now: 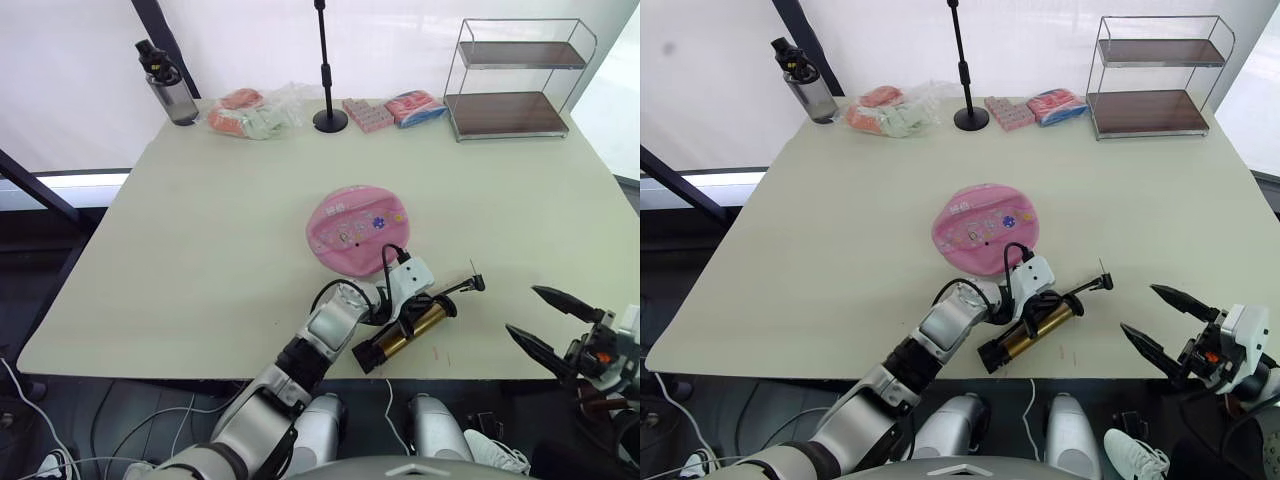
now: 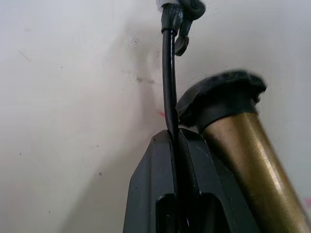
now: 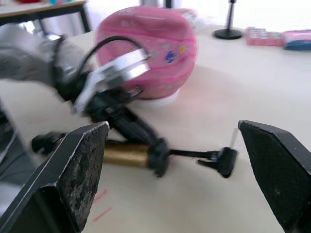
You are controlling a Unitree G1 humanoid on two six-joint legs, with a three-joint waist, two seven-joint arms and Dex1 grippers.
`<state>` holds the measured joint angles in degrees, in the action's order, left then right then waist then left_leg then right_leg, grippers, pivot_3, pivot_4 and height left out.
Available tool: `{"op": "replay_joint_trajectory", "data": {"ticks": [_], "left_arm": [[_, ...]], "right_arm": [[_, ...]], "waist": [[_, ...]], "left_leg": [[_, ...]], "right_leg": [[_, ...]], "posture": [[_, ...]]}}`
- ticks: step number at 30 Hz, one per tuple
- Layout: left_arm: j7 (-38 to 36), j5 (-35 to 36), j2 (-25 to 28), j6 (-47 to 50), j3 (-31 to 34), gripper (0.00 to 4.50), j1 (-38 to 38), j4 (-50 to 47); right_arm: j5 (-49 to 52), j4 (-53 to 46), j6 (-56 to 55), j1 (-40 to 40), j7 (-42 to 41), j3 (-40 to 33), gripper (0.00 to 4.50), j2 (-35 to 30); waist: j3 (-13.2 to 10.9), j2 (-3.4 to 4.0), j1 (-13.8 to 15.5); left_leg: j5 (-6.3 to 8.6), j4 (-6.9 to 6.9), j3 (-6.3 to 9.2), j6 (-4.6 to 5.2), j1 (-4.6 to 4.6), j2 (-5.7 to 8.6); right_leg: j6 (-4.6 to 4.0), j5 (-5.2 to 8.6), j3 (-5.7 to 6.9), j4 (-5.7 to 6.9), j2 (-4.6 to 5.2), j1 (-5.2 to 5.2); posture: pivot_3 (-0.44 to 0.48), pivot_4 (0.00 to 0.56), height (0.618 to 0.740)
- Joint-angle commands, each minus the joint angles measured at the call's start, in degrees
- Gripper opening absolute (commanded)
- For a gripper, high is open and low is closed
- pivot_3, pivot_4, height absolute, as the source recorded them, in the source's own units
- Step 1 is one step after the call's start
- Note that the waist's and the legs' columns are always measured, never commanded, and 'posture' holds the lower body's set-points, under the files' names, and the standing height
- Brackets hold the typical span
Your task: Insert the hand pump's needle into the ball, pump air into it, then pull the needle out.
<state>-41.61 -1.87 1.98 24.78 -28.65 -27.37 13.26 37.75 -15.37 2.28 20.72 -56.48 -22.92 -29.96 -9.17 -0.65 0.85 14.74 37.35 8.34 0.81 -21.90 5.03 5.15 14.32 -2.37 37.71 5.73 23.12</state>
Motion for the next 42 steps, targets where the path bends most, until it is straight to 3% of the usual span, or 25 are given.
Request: {"op": "replay_joint_trajectory", "data": {"ticks": [1, 9, 18, 25, 42], "left_arm": [[-1.0, 1.9, -0.2, -3.5, 1.1, 0.05, 0.3, -4.4], [-4.4, 5.6, 1.2, -8.1, 3.9, 0.05, 0.8, -5.2], [-9.7, 9.7, 2.8, -9.6, 4.7, 0.05, 2.0, -6.3], [-13.0, 12.8, 3.9, -8.5, 5.7, 0.05, 2.4, -5.9], [-14.4, 11.6, 4.6, -9.8, 4.8, 0.05, 2.7, -5.6]], "right_arm": [[2.3, -4.8, 5.7, -0.5, 6.3, 0.1, 4.50, 0.1], [9.8, -11.1, 22.5, -3.3, 19.1, 0.8, 4.50, -0.9], [26.8, -11.0, 37.9, -9.0, 30.2, -1.7, 4.50, -1.5], [34.4, -10.8, 41.9, -8.9, 30.6, -3.3, 4.50, -2.5], [37.7, -10.9, 44.1, -7.1, 30.2, -4.0, 4.50, -5.4]], "waist": [[0.0, 0.00, 0.0], [0.0, 0.02, 0.0], [0.0, 0.02, 0.0], [0.0, 0.02, -0.1], [0.0, 0.01, -0.1]], "left_leg": [[0.00, 0.00, 0.00, 0.00, 0.00, 0.00], [0.00, 0.00, 0.00, 0.01, -0.03, 0.00], [0.00, 0.01, 0.02, 0.02, -0.05, 0.01], [0.00, 0.01, 0.03, 0.03, -0.04, 0.01], [0.00, 0.01, 0.03, 0.04, -0.04, 0.00]], "right_leg": [[0.00, 0.00, 0.00, 0.00, 0.00, 0.00], [-0.01, 0.00, 0.00, 0.01, -0.01, 0.03], [-0.02, -0.01, 0.01, 0.01, -0.02, 0.04], [-0.02, -0.01, 0.03, 0.02, -0.05, 0.03], [-0.01, -0.01, 0.03, 0.02, -0.07, 0.03]], "posture": [[0.000, 0.150, 0.736], [0.000, 0.150, 0.736], [0.000, 0.150, 0.736], [0.000, 0.150, 0.736], [0.000, 0.150, 0.736]]}}
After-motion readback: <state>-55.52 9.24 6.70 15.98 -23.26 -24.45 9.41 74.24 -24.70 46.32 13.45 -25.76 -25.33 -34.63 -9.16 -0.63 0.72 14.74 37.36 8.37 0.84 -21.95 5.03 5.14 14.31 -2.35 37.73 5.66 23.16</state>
